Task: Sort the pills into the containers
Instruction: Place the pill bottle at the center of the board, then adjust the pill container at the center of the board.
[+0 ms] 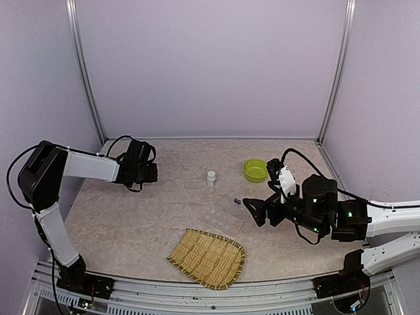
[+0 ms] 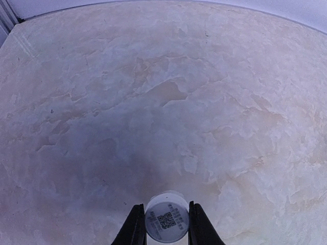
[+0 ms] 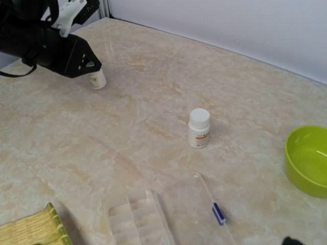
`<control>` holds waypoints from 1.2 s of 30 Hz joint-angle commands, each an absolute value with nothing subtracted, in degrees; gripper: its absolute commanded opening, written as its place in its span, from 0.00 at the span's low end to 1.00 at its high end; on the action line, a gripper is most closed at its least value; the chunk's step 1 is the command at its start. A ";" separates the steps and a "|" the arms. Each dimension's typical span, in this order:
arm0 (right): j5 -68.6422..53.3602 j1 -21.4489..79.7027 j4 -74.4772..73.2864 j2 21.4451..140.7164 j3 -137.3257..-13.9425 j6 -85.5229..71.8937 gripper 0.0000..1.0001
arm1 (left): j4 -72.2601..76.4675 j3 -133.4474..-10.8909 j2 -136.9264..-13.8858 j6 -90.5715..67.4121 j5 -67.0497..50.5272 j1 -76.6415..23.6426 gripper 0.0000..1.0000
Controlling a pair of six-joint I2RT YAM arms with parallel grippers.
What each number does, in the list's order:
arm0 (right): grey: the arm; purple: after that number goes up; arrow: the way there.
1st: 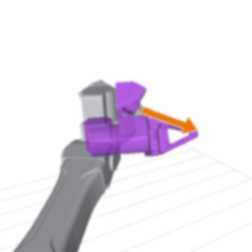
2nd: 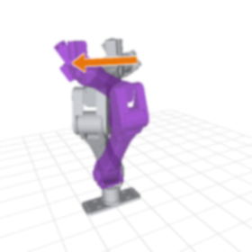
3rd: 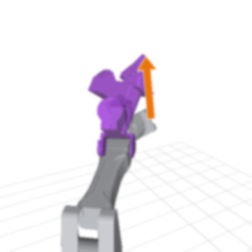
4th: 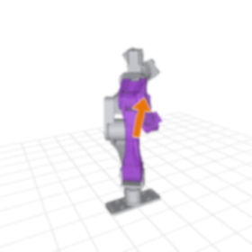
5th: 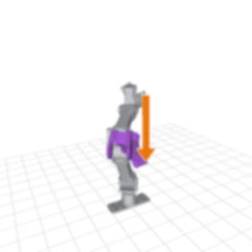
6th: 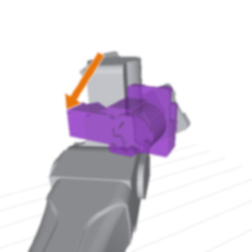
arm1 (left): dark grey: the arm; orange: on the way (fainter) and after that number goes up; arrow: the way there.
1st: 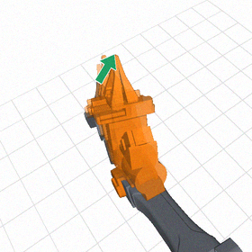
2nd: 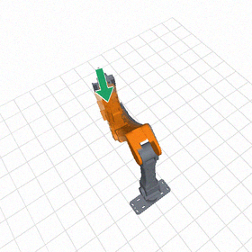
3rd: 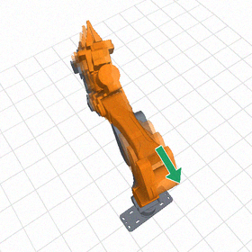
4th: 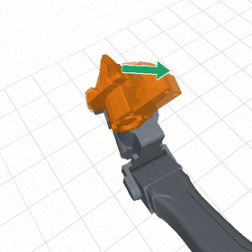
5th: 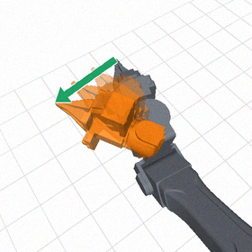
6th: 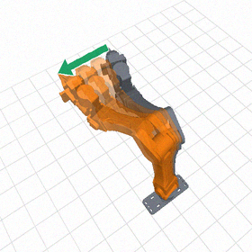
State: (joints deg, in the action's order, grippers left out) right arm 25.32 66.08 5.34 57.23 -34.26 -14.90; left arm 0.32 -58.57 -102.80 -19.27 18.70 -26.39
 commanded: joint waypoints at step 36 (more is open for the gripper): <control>28.31 64.43 1.26 54.50 -33.03 -18.09 1.00 | -1.87 -74.03 -105.72 -16.01 4.58 -39.72 0.99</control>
State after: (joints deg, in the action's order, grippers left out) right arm 27.27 65.06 2.79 55.90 -34.20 -16.23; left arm -1.50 -69.97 -101.45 -18.46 7.44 -37.36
